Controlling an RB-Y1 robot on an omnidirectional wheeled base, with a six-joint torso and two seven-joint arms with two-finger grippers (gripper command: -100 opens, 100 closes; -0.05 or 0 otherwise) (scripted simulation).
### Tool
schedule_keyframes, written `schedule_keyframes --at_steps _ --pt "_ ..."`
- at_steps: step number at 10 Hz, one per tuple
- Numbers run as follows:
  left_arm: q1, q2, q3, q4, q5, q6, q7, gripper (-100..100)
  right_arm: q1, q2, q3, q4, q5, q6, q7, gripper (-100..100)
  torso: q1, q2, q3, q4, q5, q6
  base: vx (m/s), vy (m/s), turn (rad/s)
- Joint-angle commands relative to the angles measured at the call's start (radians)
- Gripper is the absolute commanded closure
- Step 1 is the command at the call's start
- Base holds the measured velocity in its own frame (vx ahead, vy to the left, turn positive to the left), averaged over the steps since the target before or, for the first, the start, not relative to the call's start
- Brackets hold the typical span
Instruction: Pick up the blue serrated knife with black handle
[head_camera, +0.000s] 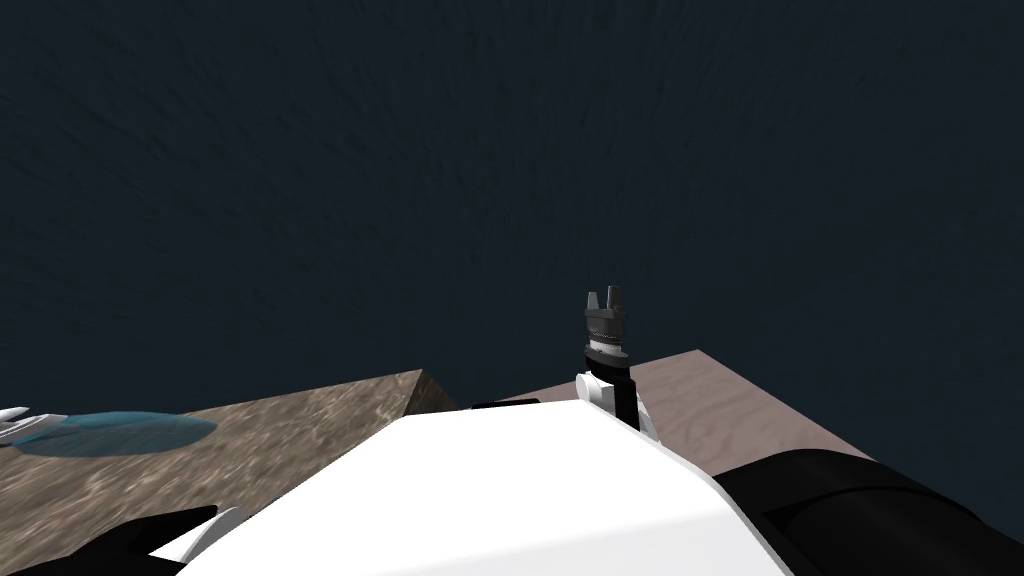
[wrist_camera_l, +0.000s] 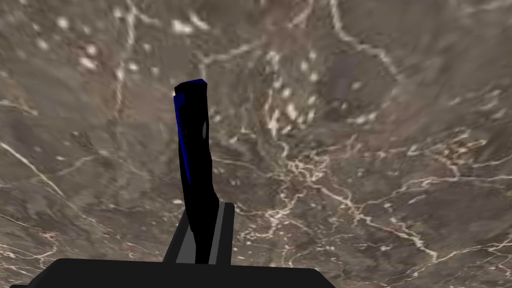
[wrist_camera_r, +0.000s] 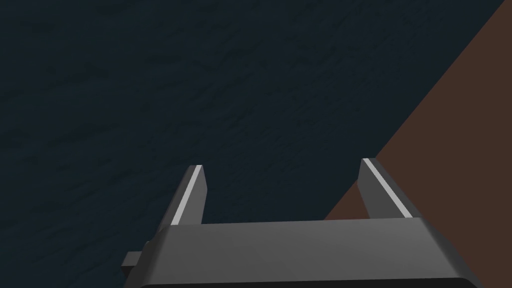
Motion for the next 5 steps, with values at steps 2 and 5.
schedule_keyframes --at_steps 2,5 --pt "0.0 0.0 0.0 0.0 0.0 0.0 0.0 100 0.0 0.0 0.0 0.0 0.0 0.0 0.0 0 0.0 0.0 0.0 0.0 0.0 0.0 0.0 0.0 0.0" --pt "0.011 -0.004 0.011 -0.03 0.013 0.017 -0.003 100 0.0 0.0 0.0 0.0 0.0 0.0 0.0 0 0.0 0.001 0.0 0.0 0.0 0.0 0.005 0.0 0.009"
